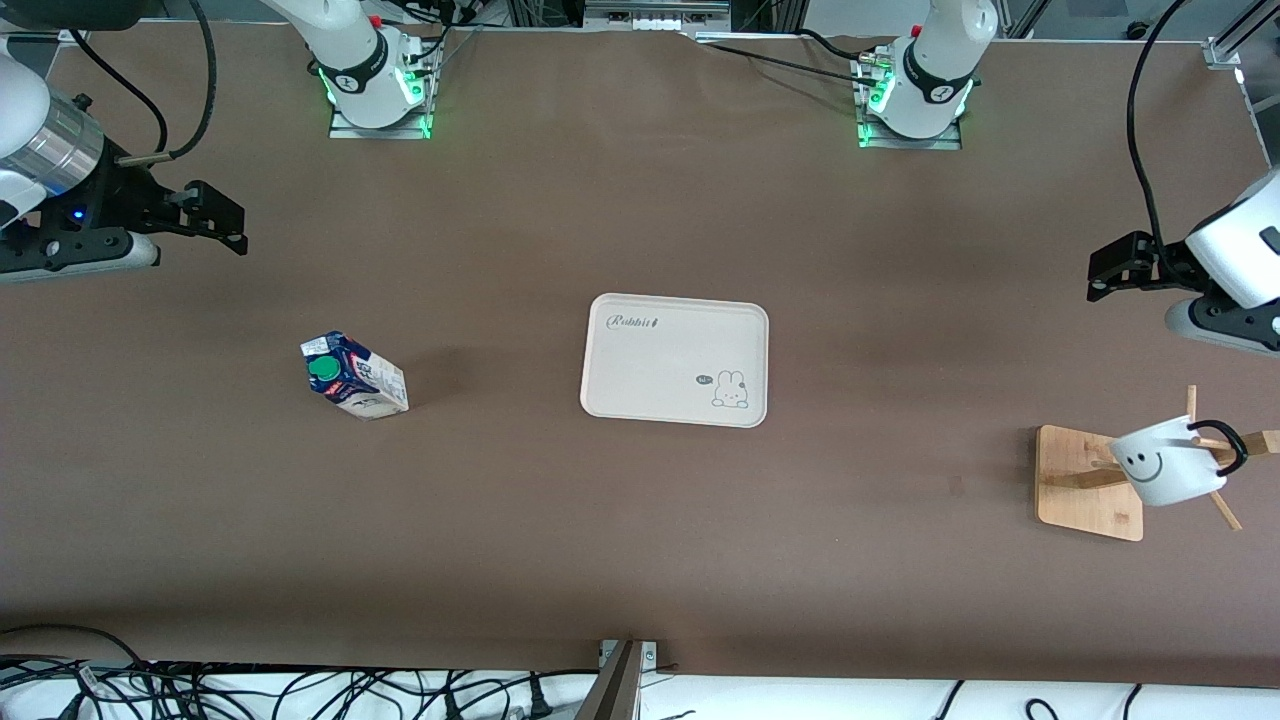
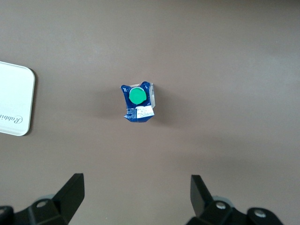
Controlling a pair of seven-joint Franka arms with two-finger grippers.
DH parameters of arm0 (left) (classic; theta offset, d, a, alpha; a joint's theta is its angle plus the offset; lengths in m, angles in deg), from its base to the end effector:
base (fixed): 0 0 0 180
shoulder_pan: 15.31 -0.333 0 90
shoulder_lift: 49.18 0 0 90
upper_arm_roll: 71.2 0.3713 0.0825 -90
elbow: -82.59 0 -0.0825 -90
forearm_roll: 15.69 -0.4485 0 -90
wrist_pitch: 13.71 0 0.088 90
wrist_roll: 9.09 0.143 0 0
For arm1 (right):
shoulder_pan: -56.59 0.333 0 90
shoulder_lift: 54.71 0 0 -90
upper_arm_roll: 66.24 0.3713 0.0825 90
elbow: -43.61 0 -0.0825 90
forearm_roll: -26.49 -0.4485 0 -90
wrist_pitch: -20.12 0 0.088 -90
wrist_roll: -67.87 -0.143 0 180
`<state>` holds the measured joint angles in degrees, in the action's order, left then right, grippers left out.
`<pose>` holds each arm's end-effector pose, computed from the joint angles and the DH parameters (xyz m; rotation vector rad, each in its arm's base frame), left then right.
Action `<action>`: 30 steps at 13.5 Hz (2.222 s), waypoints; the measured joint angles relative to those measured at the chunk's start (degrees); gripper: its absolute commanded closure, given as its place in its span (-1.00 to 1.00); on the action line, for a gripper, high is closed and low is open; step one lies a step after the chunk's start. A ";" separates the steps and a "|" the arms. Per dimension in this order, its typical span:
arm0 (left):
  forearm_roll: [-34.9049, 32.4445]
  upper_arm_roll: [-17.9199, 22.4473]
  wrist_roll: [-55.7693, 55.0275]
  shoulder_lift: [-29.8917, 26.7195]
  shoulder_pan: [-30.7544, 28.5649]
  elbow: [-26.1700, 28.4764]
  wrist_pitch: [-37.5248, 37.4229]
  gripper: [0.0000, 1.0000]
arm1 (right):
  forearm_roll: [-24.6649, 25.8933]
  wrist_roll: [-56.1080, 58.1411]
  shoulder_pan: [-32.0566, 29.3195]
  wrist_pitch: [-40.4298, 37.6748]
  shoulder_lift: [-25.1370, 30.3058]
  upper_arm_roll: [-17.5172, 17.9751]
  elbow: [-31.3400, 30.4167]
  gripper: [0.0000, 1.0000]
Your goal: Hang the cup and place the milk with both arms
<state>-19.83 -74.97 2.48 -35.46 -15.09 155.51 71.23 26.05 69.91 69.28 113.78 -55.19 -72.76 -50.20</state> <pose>0.6941 -0.0315 0.6378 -3.0598 0.4072 0.0508 0.6217 0.0685 0.6084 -3.1272 -0.2236 0.0175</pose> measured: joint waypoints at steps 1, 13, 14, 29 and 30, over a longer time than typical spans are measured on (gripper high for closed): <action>0.00 0.36 -0.04 -2.42 0.29 4.46 4.32 -1.00 | 0.00 0.00 0.00 -0.01 0.00 0.00 0.01 -1.00; 0.01 3.77 -3.83 -14.66 3.14 23.12 15.20 -1.00 | 0.00 0.00 0.02 -0.03 0.00 0.04 0.02 -1.00; 0.01 3.77 -3.86 -14.71 3.14 22.51 15.00 -1.00 | 0.00 0.00 0.02 -0.03 0.00 0.04 0.02 -1.00; 5.36 3.61 -4.44 -14.66 3.00 17.39 7.38 -1.00 | 0.00 -0.02 0.02 0.00 0.00 0.03 0.03 -1.00; 5.38 3.57 -4.46 -14.58 3.08 17.39 7.36 -1.00 | 0.00 -0.02 0.02 0.00 0.00 0.03 0.03 -1.00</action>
<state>-14.46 -71.40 -1.98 -50.04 -12.01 172.89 78.59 26.05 69.90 69.30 113.78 -55.19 -72.73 -50.17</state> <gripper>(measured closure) 0.000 0.000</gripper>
